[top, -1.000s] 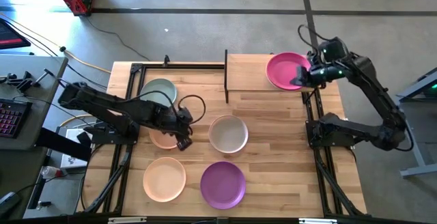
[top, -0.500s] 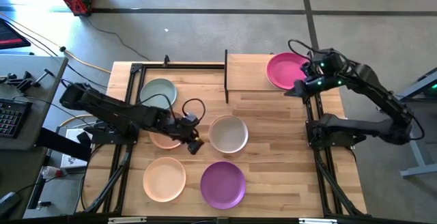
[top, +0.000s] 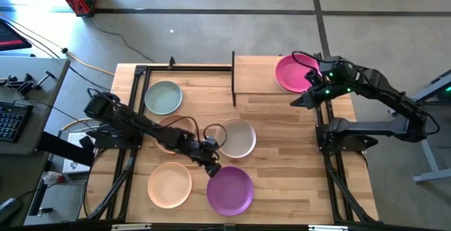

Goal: Place and stack plates onto a shelf
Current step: Stack the violet plate on top of the pink plate on the shelf

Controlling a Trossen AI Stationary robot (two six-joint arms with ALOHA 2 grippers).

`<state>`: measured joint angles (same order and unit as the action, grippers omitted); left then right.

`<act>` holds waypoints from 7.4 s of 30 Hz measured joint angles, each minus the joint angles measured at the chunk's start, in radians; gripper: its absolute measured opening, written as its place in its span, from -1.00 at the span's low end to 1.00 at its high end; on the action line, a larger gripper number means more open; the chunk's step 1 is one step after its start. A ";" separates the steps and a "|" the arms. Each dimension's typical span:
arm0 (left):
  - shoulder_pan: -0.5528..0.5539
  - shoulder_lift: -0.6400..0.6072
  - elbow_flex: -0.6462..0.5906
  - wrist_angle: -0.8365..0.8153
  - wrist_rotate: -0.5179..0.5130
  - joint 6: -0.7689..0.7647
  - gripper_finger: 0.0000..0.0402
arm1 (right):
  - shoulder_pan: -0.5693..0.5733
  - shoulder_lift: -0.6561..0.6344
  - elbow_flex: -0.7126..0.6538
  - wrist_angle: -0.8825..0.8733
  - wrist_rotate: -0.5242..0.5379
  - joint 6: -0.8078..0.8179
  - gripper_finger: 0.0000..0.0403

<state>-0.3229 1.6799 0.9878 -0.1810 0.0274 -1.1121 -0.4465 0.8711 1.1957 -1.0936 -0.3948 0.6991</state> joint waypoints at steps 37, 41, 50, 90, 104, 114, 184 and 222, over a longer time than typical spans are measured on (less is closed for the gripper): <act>-0.032 0.181 0.006 0.049 0.053 0.021 -0.78 | 0.004 0.000 0.000 0.008 0.055 0.000 -0.47; -0.033 0.170 0.007 0.044 0.058 0.057 -0.97 | 0.004 0.000 0.000 0.008 0.050 0.001 -0.47; -0.033 0.074 0.008 -0.031 -0.024 0.132 -0.98 | 0.004 0.001 0.000 0.053 0.017 -0.012 -0.47; 0.260 -0.583 0.009 -0.418 -0.742 0.697 -0.99 | 0.326 0.401 0.000 0.916 0.383 -0.385 -0.33; 0.264 -0.624 0.009 -0.441 -0.957 0.803 -0.99 | 0.449 0.529 0.000 0.999 0.782 -0.553 -0.37; 0.264 -0.615 0.009 -0.441 -0.956 0.773 -0.99 | 0.470 0.590 0.000 1.009 0.926 -0.569 -0.37; 0.348 -0.776 0.009 -0.099 -0.534 0.818 -0.47 | 0.231 0.127 0.000 0.282 1.163 -0.026 -1.00; 0.348 -0.760 0.008 -0.168 -0.535 0.828 -0.46 | 0.005 -0.424 -0.428 0.061 1.101 0.637 -1.00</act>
<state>0.0250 0.9203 0.9962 -0.3489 -0.5072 -0.2840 -0.4412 0.4472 0.7678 -1.0325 0.7067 1.3366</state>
